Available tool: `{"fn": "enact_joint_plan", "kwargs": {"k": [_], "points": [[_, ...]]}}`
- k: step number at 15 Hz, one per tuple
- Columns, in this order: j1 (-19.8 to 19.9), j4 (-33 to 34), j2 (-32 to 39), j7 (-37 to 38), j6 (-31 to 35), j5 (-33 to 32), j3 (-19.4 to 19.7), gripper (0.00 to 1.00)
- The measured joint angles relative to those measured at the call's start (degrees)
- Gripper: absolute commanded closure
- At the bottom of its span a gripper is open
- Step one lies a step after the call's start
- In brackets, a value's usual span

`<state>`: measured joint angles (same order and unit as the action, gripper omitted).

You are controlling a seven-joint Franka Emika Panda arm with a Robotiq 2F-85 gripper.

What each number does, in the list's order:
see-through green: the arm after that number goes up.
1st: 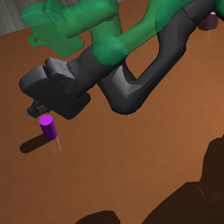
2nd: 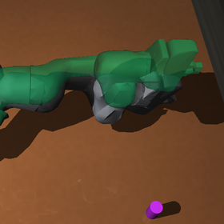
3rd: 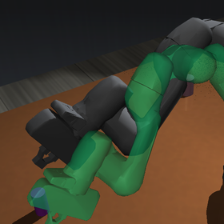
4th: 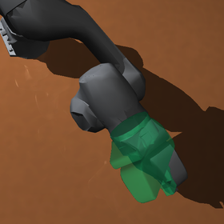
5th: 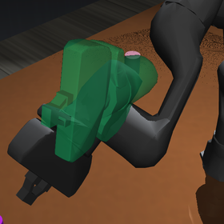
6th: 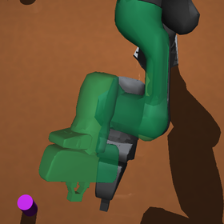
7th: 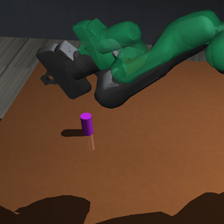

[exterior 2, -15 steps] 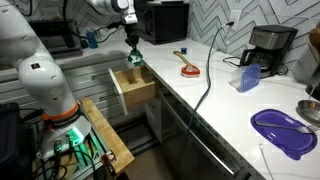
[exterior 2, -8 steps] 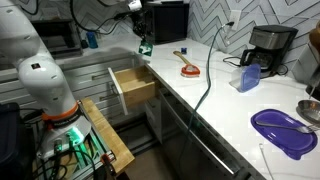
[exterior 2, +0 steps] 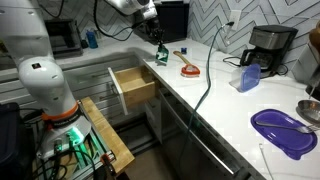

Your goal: Remove the green packet from the open drawer and put it on the counter

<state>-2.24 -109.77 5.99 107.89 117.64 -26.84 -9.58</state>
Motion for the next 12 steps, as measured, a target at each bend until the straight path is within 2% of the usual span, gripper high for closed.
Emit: {"fn": "enact_joint_plan", "kwargs": {"k": [7, 10, 11, 12], "points": [[-2.5, 4.1, 7.0, 5.0, -0.7, -0.8, 4.9, 1.00], [-3.4, 4.5, 9.2, 7.8, 1.4, -1.6, 6.6, 1.00], [-3.6, 4.5, 9.9, 8.9, 2.8, -2.2, 7.2, 0.74], [-3.8, 4.4, 10.6, 10.0, 4.4, -2.9, 7.9, 0.72]]}}
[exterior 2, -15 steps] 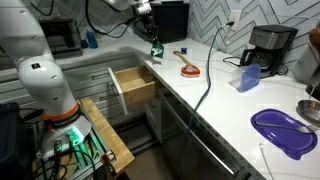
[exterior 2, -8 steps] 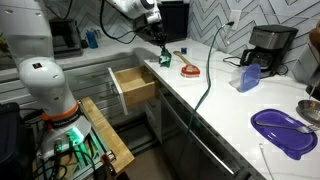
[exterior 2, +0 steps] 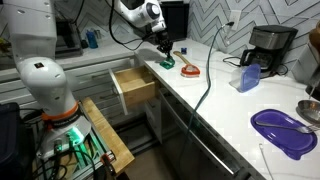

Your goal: Remove the green packet from the open drawer and put it on the counter

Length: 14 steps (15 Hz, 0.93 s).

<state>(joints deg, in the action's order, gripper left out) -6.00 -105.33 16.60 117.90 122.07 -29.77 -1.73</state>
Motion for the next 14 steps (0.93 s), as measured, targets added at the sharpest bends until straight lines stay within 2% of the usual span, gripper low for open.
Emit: {"fn": "enact_joint_plan", "kwargs": {"k": [5, 9, 10, 14], "points": [[-0.9, -1.2, 1.6, 4.0, 8.3, -3.0, 2.5, 0.36], [-1.9, -4.3, -1.6, 2.7, 15.8, -2.8, 1.9, 0.05], [-2.3, -5.9, -3.5, 0.7, 16.6, -2.2, 1.2, 0.01], [-3.0, -14.1, -14.1, -12.4, 17.0, 4.1, -2.8, 0.00]]}}
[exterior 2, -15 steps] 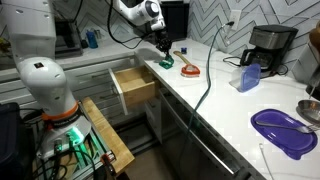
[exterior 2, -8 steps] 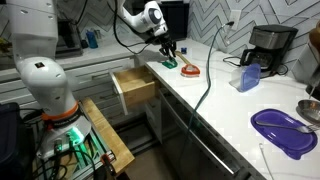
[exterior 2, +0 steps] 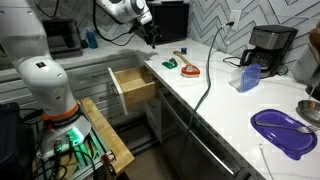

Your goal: Remove the green packet from the open drawer and put it on the counter

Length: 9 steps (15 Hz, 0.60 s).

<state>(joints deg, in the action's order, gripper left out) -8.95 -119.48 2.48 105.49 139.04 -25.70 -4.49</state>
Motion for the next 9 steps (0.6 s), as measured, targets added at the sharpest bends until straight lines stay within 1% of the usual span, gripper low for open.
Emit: {"fn": "enact_joint_plan", "kwargs": {"k": [2, 4, 5, 7, 9], "points": [[0.0, -4.4, -5.9, -8.7, -1.0, 4.3, -1.2, 0.00], [-0.5, -8.8, -11.7, -17.3, -1.3, 7.8, -1.2, 0.00], [-1.3, -10.9, -14.4, -21.5, -1.4, 9.1, -0.3, 0.00], [-3.6, -14.5, -19.5, -30.1, -2.2, 10.3, 2.8, 0.00], [-4.7, -17.1, -24.4, -38.7, -4.9, 10.4, 5.5, 0.00]]}}
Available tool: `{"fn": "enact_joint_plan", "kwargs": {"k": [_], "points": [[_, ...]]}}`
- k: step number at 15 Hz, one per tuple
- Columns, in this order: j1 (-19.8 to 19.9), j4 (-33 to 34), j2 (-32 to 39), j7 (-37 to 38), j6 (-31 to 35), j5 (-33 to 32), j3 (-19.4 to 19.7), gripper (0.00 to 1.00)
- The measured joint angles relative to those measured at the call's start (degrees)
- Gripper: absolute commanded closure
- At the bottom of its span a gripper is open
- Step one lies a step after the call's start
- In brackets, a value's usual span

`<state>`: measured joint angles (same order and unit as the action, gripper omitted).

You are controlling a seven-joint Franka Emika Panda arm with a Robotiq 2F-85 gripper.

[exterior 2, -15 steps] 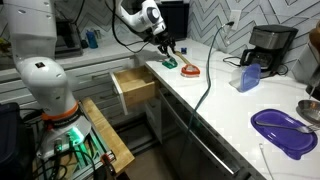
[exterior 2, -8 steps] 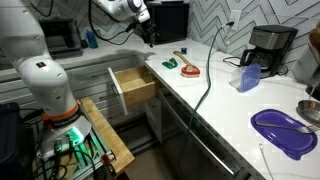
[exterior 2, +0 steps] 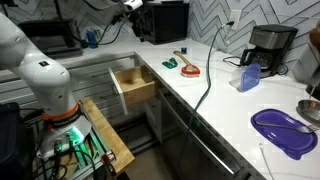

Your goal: Remove the green packet from the open drawer and put it on the counter

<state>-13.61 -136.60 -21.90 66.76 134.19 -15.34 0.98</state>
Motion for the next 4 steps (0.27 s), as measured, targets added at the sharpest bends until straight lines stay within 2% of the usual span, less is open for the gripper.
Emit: {"fn": "enact_joint_plan", "kwargs": {"k": [1, 2, 4], "points": [[0.0, -1.1, -2.4, -4.3, -1.6, 0.0, 0.9, 0.00], [1.0, -1.6, -3.8, -5.5, -1.9, 0.5, 0.6, 0.00], [3.5, -1.5, -3.9, -5.6, -1.8, 1.2, -1.8, 0.00]]}}
